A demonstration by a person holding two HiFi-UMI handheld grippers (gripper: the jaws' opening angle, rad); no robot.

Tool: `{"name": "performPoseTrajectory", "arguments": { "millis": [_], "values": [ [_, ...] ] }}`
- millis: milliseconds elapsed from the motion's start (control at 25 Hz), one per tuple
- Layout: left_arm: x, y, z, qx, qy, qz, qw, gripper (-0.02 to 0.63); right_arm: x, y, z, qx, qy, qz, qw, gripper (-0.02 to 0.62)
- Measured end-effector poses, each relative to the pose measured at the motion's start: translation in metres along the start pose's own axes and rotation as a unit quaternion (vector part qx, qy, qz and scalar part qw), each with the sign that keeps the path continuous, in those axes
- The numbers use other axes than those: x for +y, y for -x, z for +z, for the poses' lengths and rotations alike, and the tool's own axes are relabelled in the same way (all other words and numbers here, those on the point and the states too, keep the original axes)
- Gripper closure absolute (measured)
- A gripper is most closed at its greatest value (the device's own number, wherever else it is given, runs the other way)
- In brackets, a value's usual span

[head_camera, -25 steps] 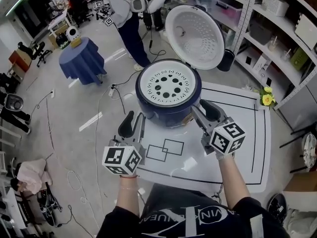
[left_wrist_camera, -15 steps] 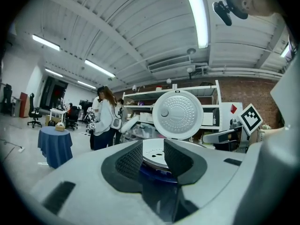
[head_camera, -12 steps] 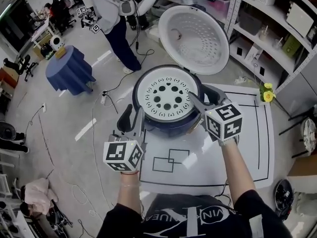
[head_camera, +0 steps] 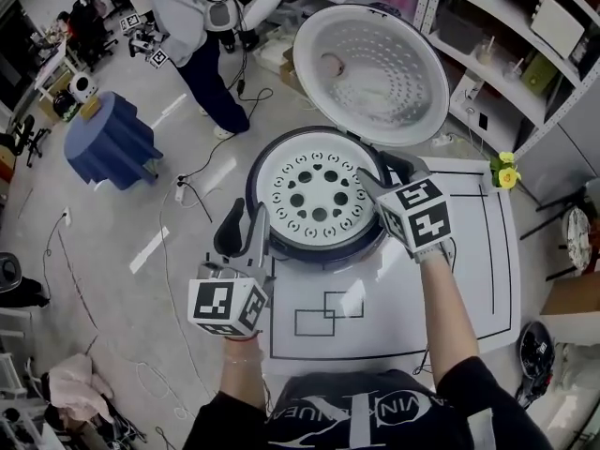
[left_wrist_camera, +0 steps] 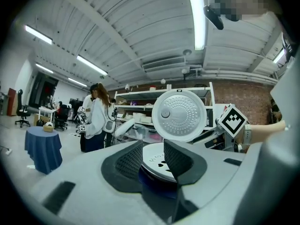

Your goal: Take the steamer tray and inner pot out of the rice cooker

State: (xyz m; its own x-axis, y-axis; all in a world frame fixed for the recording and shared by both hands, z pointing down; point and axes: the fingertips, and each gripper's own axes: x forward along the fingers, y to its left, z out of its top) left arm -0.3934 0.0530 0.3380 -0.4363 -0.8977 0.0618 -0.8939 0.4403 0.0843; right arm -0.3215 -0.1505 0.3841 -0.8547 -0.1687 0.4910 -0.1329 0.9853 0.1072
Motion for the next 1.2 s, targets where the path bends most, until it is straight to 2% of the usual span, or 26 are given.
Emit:
{"name": "performPoseTrajectory", "arguments": {
  "millis": [200, 360, 440, 640, 880, 1120, 1200],
  "values": [
    [0.003, -0.008, 0.003, -0.002, 0.009, -0.011, 0.9999, 0.492, 0.004, -0.011, -0.007, 0.044, 0.022, -0.012, 0.999, 0.391],
    [0.004, -0.01, 0.0, -0.005, 0.016, -0.019, 0.9997, 0.492, -0.002, -0.014, -0.014, 0.105, 0.058, -0.027, 0.992, 0.43],
    [0.005, -0.009, -0.002, -0.005, 0.02, -0.022, 0.9996, 0.492, -0.002, -0.015, -0.014, 0.12, 0.075, -0.027, 0.99, 0.453],
    [0.007, -0.008, -0.005, -0.002, 0.021, -0.022, 0.9995, 0.492, -0.006, -0.017, -0.009, 0.099, 0.078, -0.047, 0.991, 0.48],
    [0.012, -0.01, -0.005, 0.003, 0.023, -0.014, 0.9996, 0.492, -0.008, -0.022, 0.0, 0.098, 0.151, -0.053, 0.982, 0.486],
    [0.012, -0.009, -0.006, 0.001, 0.029, -0.017, 0.9995, 0.492, -0.008, -0.024, 0.001, 0.082, 0.121, -0.043, 0.988, 0.493],
    [0.011, -0.009, -0.006, 0.001, 0.029, -0.017, 0.9994, 0.492, -0.008, -0.026, 0.006, 0.076, 0.136, -0.046, 0.987, 0.496]
  ]
}}
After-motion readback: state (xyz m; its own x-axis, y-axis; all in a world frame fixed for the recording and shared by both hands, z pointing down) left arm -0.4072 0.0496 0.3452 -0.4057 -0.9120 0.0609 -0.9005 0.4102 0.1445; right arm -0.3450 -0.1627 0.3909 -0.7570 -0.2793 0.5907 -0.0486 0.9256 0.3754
